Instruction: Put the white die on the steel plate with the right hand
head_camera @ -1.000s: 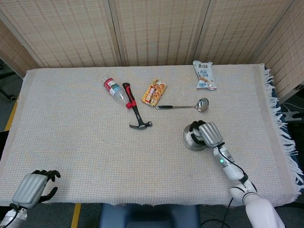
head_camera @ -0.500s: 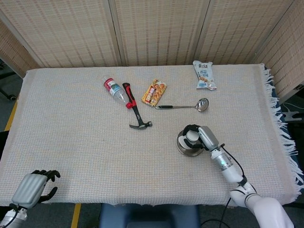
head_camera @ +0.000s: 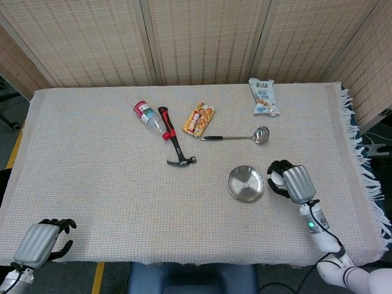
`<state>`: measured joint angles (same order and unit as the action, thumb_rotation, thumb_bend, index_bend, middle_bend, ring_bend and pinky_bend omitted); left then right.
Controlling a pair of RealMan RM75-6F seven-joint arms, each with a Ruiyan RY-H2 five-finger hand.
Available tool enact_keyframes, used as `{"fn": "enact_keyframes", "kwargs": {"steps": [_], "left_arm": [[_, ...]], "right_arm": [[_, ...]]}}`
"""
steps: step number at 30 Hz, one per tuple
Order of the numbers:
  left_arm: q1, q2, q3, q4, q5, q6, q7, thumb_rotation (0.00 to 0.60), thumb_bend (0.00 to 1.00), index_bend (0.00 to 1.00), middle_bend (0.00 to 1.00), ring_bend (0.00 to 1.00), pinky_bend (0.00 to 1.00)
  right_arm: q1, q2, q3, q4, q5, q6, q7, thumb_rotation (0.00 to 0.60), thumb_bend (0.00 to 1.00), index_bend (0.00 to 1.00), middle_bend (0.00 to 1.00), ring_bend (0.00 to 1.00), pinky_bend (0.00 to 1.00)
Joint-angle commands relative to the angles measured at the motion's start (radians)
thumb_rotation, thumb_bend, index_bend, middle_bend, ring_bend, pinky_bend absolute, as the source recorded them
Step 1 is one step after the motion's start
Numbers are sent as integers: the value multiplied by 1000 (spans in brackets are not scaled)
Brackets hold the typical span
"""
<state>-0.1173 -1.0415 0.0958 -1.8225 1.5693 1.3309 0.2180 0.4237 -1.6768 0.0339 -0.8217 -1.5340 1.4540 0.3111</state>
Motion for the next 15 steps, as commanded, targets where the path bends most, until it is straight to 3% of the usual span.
{"fn": "enact_keyframes", "kwargs": {"steps": [1,8,15], "left_arm": [[-1,-2,1,-1,1,-3,5,600,337,405,477,438,441],[-5,-8,2,1,7,-8,11,600,336,405,477,437,441],[-4,-6,2,3,5,-6,10,600,336,405,477,437,441]], "right_arm": [[-63,35,3,-23,57,-22,5,600,312,484,499,445,739],[-58,8,-18,69,34,-87,52,600,307,401,477,355,670],[-51,-22,-38,150,-7,-100,124,600,147,172,246,92,423]]}}
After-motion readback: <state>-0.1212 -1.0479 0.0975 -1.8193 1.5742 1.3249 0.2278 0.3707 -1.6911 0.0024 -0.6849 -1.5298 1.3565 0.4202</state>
